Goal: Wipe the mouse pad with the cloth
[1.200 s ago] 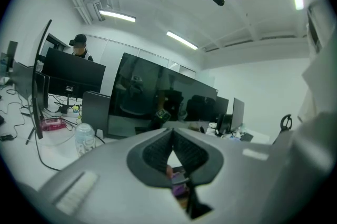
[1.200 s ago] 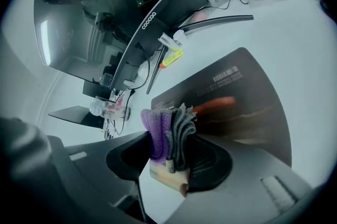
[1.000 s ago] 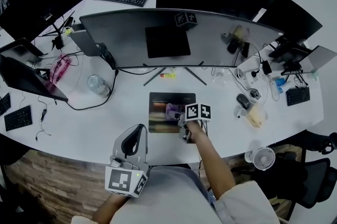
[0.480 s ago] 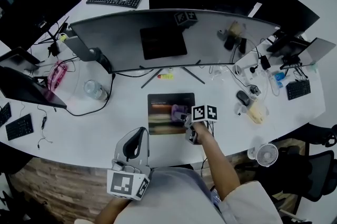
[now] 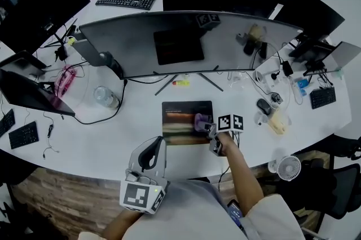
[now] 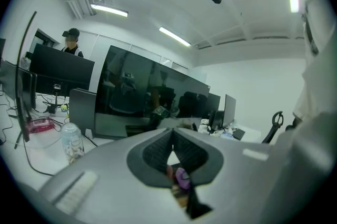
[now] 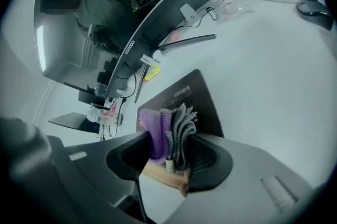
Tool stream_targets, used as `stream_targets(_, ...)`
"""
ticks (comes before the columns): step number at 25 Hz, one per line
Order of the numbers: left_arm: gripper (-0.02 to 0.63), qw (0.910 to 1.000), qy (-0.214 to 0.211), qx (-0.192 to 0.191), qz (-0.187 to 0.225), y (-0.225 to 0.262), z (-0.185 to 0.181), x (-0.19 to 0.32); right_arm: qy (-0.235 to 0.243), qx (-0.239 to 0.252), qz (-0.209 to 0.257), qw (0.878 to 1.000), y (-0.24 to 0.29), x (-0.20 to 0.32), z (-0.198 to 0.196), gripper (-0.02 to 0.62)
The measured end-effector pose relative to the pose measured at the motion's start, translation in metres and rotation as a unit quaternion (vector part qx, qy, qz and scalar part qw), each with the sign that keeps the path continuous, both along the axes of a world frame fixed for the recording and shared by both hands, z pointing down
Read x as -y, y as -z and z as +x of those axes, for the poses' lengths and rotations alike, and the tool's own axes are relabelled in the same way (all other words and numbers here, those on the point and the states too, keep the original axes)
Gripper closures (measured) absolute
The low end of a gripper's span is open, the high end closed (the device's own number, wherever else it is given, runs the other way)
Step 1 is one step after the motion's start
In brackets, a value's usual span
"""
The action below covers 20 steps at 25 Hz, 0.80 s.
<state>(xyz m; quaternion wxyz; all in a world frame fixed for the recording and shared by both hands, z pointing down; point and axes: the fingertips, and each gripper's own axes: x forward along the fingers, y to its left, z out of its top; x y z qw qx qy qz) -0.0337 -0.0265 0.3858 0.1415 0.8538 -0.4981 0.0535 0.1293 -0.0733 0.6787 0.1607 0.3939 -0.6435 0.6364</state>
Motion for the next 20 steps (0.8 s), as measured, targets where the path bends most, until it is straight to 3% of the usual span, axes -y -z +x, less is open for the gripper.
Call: stream_targets(20, 0.606, 0.9999, 0.002, 0.002, -0.011, -0.005, -0.008, -0.002, -0.014, -0.013, -0.009, 1.000, 0.000, -0.003, 0.032, 0.401)
